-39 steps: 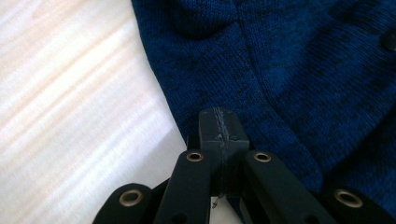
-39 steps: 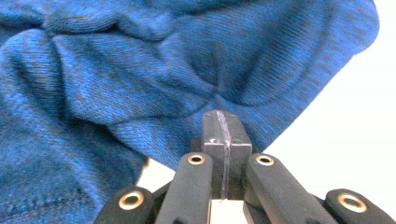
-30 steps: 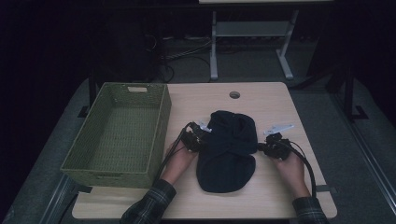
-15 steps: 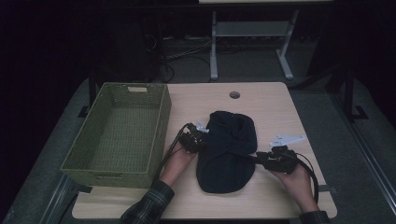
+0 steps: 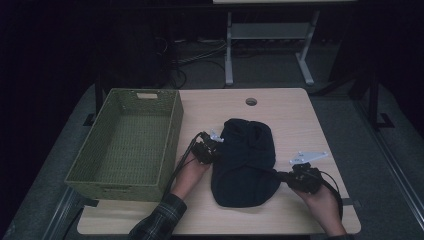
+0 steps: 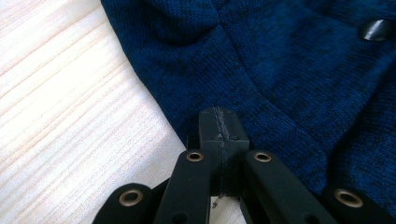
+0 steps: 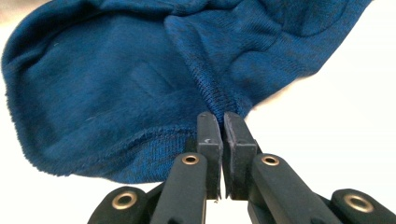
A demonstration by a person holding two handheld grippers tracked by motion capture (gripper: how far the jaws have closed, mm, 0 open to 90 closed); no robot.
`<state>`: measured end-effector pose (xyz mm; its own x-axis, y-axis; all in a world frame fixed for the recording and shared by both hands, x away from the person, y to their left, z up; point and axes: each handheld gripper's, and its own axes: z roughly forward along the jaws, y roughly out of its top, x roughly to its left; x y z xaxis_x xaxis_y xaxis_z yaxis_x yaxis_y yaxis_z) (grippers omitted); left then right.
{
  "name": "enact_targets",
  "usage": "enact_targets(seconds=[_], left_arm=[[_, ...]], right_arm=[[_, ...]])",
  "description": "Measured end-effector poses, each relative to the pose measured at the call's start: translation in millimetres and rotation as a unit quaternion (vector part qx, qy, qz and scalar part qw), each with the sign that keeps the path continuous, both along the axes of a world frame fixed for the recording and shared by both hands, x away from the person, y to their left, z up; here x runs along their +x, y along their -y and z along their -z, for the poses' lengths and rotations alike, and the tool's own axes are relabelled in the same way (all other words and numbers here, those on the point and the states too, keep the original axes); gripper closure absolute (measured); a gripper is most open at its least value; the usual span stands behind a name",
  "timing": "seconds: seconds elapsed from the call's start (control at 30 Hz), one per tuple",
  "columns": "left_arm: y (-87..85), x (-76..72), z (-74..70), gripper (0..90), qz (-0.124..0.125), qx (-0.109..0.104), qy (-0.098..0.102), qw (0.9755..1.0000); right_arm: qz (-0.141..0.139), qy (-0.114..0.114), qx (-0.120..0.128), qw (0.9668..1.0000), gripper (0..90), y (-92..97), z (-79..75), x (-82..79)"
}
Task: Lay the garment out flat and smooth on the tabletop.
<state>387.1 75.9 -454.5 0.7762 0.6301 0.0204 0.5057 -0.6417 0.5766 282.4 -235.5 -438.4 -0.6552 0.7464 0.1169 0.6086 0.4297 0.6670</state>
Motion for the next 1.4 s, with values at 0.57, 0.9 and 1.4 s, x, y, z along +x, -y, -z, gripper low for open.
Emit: enact_targets(seconds=[0.57, 0.9, 1.4], left_arm=[[1.0, -2.2, 0.0, 90.0, 0.002, 0.002, 0.002, 1.0000], [-1.0, -13.5, -1.0, 90.0, 0.015, -0.002, -0.012, 0.9998], [-5.6, -65.6, -2.7, 90.0, 0.059, -0.007, -0.027, 0.9978]], right_arm=[[-0.014, 0.046, 0.023, 0.9986, 85.0, -3.0, -6.7, -8.3], [-0.019, 0.009, -0.021, 0.9996, 90.0, -16.3, 26.9, 36.2], [-0.035, 0.013, -0.052, 0.9980, 90.0, -12.4, 22.4, 5.4]])
